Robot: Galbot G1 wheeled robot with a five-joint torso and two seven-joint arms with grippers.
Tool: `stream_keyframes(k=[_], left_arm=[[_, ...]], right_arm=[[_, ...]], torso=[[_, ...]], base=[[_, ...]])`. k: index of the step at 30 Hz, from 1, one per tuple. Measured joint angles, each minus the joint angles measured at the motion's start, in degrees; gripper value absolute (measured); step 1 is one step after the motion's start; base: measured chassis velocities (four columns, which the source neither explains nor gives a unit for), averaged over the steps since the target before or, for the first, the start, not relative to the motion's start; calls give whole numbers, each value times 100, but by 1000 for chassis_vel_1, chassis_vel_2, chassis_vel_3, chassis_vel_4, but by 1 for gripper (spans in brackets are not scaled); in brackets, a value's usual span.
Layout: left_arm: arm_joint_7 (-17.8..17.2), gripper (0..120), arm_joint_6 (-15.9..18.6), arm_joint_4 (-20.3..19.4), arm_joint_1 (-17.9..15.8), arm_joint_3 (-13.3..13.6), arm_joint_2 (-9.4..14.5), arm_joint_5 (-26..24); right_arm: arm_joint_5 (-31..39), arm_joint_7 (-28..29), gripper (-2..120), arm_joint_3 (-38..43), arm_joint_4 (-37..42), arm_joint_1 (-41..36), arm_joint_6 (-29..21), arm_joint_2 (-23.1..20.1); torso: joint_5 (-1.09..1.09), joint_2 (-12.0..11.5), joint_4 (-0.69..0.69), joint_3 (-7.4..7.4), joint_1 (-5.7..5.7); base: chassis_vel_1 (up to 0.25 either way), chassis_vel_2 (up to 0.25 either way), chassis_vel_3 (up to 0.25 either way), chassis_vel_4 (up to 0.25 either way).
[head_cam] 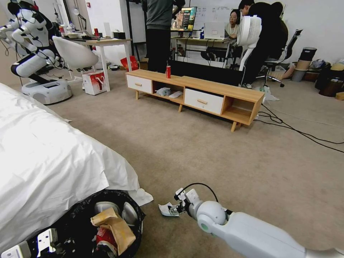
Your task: Pick up the trash bin and place the garbage on the floor into it.
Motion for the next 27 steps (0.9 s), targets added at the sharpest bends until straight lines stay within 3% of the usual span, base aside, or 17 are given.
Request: stream_keyframes(k=[5, 10, 27], left_arm=[[4, 0, 0, 3, 1, -10, -12, 1], [22, 0, 0, 7, 30, -13, -70, 33], [56, 0, 0, 78, 14, -18, -90, 45]], right_arm=[[-111, -127, 100, -95, -517, 51, 33, 413], [-451, -364, 100, -226, -1588, 125, 324, 1139], [-1472, -900, 100, -261, -3627, 208, 952, 1974]], torso=[[0, 0, 0, 0, 0], [-1, 0, 2, 0, 0], [0, 0, 0, 0, -1]], base=[[0, 0, 0, 0], [0, 0, 0, 0], [0, 0, 0, 0]])
